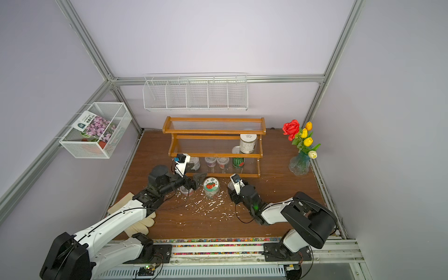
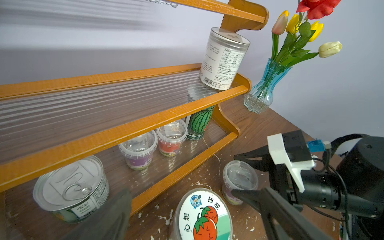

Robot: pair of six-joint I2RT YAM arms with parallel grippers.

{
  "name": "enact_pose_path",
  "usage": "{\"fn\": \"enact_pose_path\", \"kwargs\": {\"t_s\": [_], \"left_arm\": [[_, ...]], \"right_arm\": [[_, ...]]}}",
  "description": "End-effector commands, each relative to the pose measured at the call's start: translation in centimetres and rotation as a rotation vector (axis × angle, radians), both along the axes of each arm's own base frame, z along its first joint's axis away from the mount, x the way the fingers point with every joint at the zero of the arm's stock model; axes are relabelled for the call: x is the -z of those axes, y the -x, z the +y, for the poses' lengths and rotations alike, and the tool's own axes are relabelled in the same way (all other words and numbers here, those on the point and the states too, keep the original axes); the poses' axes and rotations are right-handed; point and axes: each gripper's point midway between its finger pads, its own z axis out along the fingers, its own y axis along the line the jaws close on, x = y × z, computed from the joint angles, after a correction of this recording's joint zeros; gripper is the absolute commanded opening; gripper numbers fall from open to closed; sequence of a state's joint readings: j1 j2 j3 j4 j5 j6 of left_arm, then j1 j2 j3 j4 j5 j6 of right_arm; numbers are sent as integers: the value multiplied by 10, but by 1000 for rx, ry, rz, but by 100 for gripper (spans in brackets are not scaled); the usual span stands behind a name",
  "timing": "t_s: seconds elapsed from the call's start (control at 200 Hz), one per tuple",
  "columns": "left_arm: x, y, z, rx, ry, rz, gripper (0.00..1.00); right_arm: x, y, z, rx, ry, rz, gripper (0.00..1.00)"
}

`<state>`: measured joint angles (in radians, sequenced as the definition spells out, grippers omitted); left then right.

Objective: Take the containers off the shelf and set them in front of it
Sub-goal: Place the container at the center of the board.

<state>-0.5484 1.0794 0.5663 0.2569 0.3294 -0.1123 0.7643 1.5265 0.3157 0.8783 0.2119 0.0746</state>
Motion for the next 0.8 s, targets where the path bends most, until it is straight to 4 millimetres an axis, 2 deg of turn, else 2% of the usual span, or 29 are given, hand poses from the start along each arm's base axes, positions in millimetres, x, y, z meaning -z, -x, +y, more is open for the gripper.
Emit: {"fn": "enact_pose_path", "kwargs": {"t_s": [0.0, 0.195, 0.41, 0.605, 0.795], "left_arm": [[5, -1, 1, -6, -23, -10, 99], [5, -1, 3, -15, -27, -15, 99], [4, -3, 4, -23, -33, -17, 99], [0, -5, 6, -38, -48, -21, 99], [-6, -8, 10, -48, -51, -32, 99]], "right_arm": [[3, 0, 0, -3, -15, 5, 70], [-3, 2, 4, -23, -19, 11, 86], [-26, 3, -2, -9, -24, -16, 91], [-77, 5, -20, 31, -60, -56, 92], [-135, -24, -63, 193, -119, -123, 93]]}}
